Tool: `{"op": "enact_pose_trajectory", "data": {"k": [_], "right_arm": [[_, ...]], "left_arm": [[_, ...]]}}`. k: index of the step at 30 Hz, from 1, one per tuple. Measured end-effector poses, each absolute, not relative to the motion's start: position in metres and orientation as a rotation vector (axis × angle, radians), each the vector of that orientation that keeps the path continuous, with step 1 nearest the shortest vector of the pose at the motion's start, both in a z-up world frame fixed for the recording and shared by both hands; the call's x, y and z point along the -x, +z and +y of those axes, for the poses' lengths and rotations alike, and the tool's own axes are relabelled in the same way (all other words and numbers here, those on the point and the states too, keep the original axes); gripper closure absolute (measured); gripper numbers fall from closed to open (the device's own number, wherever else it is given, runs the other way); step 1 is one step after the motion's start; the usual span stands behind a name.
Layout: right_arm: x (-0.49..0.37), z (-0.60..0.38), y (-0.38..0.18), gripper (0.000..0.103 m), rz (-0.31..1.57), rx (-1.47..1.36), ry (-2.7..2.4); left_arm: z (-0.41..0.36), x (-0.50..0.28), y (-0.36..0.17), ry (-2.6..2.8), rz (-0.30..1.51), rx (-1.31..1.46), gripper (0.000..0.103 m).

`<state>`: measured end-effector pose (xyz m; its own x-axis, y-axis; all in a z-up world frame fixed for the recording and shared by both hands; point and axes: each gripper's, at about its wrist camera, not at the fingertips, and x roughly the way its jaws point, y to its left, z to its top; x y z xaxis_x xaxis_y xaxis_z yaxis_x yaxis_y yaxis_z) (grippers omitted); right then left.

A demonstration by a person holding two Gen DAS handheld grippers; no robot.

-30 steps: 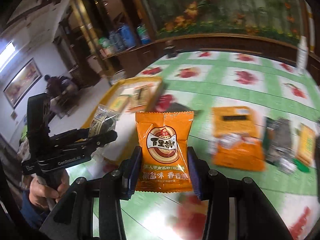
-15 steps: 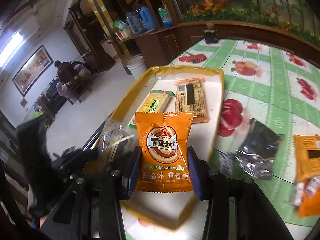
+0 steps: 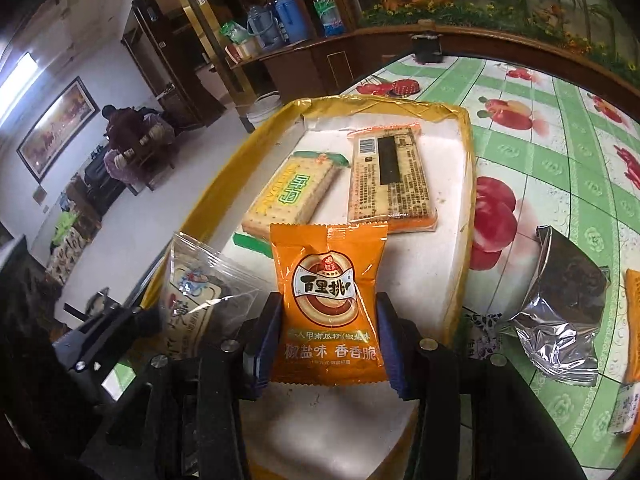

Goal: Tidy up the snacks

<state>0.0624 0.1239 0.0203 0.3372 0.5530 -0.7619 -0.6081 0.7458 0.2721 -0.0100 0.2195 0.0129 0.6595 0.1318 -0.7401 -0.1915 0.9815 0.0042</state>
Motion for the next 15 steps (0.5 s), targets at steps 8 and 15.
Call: {"op": "enact_pose_trajectory", "data": {"k": [8, 15], "right_arm": [[-0.059, 0.119, 0.024, 0.054, 0.939, 0.079, 0.747], [-0.054, 0.103, 0.047, 0.05, 0.88, 0.057, 0.751]], "left_arm": [[0.217, 0.012, 0.014, 0.177, 0.852, 0.064, 0.044], [0.212, 0.024, 0.029, 0.181, 0.827, 0.027, 0.042]]}}
